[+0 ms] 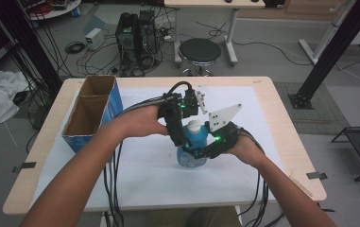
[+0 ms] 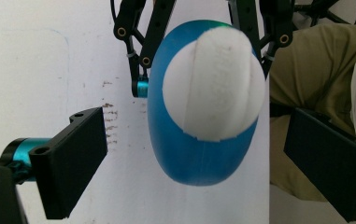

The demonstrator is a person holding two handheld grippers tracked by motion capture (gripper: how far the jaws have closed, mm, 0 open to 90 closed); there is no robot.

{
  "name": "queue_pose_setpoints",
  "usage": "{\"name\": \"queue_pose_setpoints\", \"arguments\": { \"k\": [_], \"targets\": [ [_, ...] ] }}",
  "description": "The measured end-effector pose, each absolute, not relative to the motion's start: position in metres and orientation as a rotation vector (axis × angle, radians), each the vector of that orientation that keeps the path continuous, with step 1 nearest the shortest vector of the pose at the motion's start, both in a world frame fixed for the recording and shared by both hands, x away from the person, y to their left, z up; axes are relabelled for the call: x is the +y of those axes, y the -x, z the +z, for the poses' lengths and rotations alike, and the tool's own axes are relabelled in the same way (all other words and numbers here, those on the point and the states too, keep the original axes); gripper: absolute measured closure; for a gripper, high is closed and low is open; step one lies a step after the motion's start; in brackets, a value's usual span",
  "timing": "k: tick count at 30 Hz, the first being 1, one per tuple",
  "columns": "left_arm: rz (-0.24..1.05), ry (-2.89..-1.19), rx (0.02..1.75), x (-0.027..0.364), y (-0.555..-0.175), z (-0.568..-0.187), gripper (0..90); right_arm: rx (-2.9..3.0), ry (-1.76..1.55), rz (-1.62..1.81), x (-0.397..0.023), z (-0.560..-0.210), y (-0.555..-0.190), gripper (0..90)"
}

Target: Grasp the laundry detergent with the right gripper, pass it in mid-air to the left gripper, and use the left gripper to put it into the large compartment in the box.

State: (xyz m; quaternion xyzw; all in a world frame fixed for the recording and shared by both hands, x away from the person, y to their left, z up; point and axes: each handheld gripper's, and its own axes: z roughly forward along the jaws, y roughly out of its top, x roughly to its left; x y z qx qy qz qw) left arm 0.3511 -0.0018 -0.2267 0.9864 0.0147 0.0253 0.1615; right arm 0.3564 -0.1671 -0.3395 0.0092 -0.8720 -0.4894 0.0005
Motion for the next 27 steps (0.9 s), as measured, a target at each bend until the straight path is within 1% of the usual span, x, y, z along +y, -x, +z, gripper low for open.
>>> {"name": "queue_pose_setpoints", "arguments": {
  "k": [15, 22, 25, 27],
  "targets": [
    [0.065, -2.85, 0.033, -0.015, -0.352, -0.235, 6.2, -2.741, -0.05, -1.555, -0.164, -0.338, -0.357, 44.0],
    [0.058, -2.851, 0.031, -0.016, -0.353, -0.238, 10.1, -2.741, -0.045, -1.548, -0.164, -0.337, -0.357, 44.0],
    [0.053, -2.855, 0.024, -0.017, -0.353, -0.239, 10.3, -2.741, -0.045, -1.549, -0.164, -0.337, -0.357, 44.0],
    [0.053, -2.849, 0.017, -0.017, -0.352, -0.24, 12.3, -2.748, -0.044, -1.543, -0.164, -0.337, -0.357, 44.0]
  ]
}}
